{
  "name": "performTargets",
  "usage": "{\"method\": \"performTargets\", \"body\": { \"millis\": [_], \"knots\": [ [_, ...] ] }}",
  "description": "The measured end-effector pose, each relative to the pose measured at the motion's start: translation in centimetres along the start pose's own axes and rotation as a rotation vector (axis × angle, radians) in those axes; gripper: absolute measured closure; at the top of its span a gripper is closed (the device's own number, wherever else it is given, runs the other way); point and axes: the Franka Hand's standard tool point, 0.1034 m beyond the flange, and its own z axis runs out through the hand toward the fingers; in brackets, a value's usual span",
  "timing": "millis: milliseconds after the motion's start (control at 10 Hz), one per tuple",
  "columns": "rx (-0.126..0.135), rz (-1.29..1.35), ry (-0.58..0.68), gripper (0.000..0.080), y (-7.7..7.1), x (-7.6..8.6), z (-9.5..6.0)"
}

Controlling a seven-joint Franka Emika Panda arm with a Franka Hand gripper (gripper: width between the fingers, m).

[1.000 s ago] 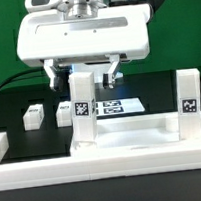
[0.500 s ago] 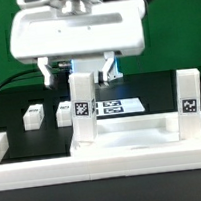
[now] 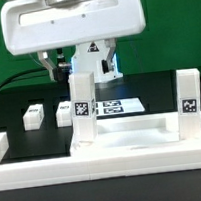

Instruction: Assemble desk

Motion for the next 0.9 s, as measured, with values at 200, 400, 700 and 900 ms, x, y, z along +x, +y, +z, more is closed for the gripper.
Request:
{"method": "performTargets", "body": {
  "millis": [200,400,700,900],
  "knots": [
    [-0.013,-0.004,-0.011,0.0151,0.0,0.5,1.4],
    [-0.019,-0.005,-0.011,0.0160,0.1,0.4,1.7],
    [-0.016,0.083,-0.010,0.0318,0.0,0.4,1.7],
    [-0.016,0.222,-0.010,0.0510,0.0,0.4,1.7]
  ]
}}
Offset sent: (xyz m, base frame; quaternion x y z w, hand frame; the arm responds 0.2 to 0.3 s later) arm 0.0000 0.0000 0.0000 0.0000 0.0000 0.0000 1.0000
